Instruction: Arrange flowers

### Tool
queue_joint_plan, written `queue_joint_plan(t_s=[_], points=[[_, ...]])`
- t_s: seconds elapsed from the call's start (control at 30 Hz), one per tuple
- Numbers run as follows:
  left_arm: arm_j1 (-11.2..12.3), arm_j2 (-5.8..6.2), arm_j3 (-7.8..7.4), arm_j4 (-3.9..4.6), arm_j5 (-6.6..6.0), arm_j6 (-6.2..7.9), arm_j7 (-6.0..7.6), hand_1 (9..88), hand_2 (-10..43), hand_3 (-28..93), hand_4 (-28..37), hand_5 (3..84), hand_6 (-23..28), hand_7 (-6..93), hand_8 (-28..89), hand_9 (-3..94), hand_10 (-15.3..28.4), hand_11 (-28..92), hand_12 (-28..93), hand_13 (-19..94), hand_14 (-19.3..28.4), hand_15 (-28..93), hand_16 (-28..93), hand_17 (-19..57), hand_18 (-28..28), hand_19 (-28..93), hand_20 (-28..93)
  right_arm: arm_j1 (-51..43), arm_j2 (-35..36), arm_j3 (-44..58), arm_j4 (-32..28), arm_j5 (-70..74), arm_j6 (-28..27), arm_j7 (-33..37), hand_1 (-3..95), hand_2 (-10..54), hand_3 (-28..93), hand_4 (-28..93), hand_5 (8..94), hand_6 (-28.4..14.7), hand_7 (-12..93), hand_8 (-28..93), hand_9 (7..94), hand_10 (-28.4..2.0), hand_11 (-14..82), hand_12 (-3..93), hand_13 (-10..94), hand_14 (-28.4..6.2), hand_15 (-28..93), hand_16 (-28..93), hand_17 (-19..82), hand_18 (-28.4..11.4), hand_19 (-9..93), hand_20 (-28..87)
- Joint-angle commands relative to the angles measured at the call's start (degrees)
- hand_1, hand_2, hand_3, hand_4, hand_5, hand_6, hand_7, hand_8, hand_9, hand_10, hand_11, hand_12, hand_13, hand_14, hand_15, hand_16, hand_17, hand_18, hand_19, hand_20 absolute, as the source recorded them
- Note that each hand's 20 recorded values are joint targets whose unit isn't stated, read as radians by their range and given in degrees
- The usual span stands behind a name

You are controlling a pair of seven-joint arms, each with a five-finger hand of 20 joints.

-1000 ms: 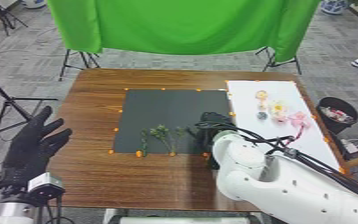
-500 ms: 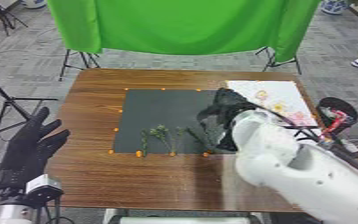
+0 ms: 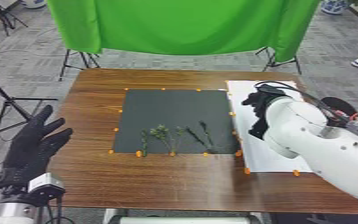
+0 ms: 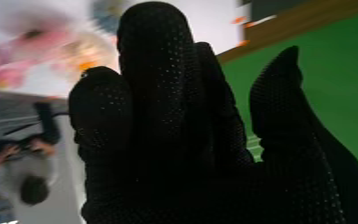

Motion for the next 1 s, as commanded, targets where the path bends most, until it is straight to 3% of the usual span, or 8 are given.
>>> queue_joint_plan(t_s=[0.03,0.23,0.27,0.37,0.5,0.8,0.83,1.0], points=[[0.0,0.42,0.72,0.01,-0.68,0.37,0.78,29.7,7.0,64,-20.6,30.9,6.9,8.0,-8,26.6,17.9,24,11,20,27.0,57,-13,-9.7,27.6,49,2,0.9,1.5,-0.4,3.2,1.3,-0.1,1.6,25.7,15.7,79,-24,60.2,-7.0,12,-9,78.7,-20.8,17.7,14.2,86,-10.7,50,13,64,-11.3,93,2],[-0.4,0.52,1.02,0.16,-0.96,0.39,1.12,29.7,7.0,64,-20.4,30.9,6.9,8.1,-8,26.6,17.8,24,11,20,27.0,57,-13,-9.7,27.6,49,2,1.8,0.4,-0.9,5.9,3.8,-1.5,1.5,25.4,14.9,78,-24,58.6,-6.4,11,-9,78.6,-20.9,17.5,14.3,85,-11.0,50,13,64,-11.4,93,2],[-1.3,-0.49,1.12,0.31,0.18,-0.13,-0.54,29.8,7.0,64,-20.5,30.9,6.9,8.1,-8,26.6,17.8,24,11,19,27.0,57,-13,-9.7,27.5,49,2,1.7,0.5,-1.0,6.0,4.2,-1.3,2.1,25.2,14.8,78,-24,58.2,-6.2,11,-9,78.4,-20.9,17.5,14.3,85,-11.1,50,13,63,-11.5,93,2],[-1.1,0.22,1.39,0.34,-0.63,0.13,0.47,29.8,7.0,64,-20.5,30.9,6.9,8.0,-8,26.6,17.9,24,11,19,27.0,57,-13,-9.7,27.5,49,2,2.7,-0.1,-1.7,7.2,4.3,-1.9,2.2,25.1,14.7,77,-24,57.4,-6.0,11,-9,78.2,-20.9,17.5,14.3,85,-11.3,50,13,63,-11.7,93,2],[-2.1,-1.29,1.55,0.52,0.77,-0.57,-1.27,29.8,7.0,64,-20.5,30.9,6.9,8.0,-8,26.6,17.9,24,11,19,27.0,57,-12,-9.7,27.5,49,2,3.0,-0.3,-2.2,8.1,4.8,-2.5,2.4,25.0,14.3,77,-23,56.0,-5.4,10,-9,78.0,-20.8,17.5,14.4,85,-11.5,50,13,63,-12.0,93,1],[-1.9,-0.18,2.03,0.59,-0.42,-0.08,0.13,29.8,7.0,64,-20.5,30.9,6.9,8.1,-8,26.6,17.7,24,11,19,27.0,57,-12,-9.7,27.4,49,2,3.0,-1.8,-3.8,8.6,4.2,-4.9,2.0,27.5,10.9,75,-23,54.5,-3.5,11,-10,77.4,-20.4,17.4,14.3,84,-12.4,50,13,62,-12.4,93,-2],[-2.3,-0.75,1.93,0.66,0.22,-0.46,-1.16,29.8,7.0,64,-20.5,30.9,6.9,8.1,-8,26.6,17.7,24,11,19,27.0,57,-12,-9.6,27.4,49,2,2.2,-1.9,-3.5,8.4,4.1,-4.8,2.4,27.9,10.6,75,-22,54.7,-3.4,11,-10,77.4,-20.4,17.4,14.3,84,-12.5,50,13,62,-12.6,93,-3],[-2.8,-0.77,2.13,0.7,0.46,-0.46,-1.25,29.8,7.0,64,-20.5,30.9,6.9,8.2,-8,26.6,17.9,24,11,19,27.0,57,-12,-9.7,27.5,49,2,1.9,-2.6,-4.3,8.7,3.6,-5.6,2.7,29.9,8.3,75,-22,55.8,-3.6,12,-10,77.2,-20.1,17.2,14.3,83,-13.0,48,12,61,-12.6,93,-8]])
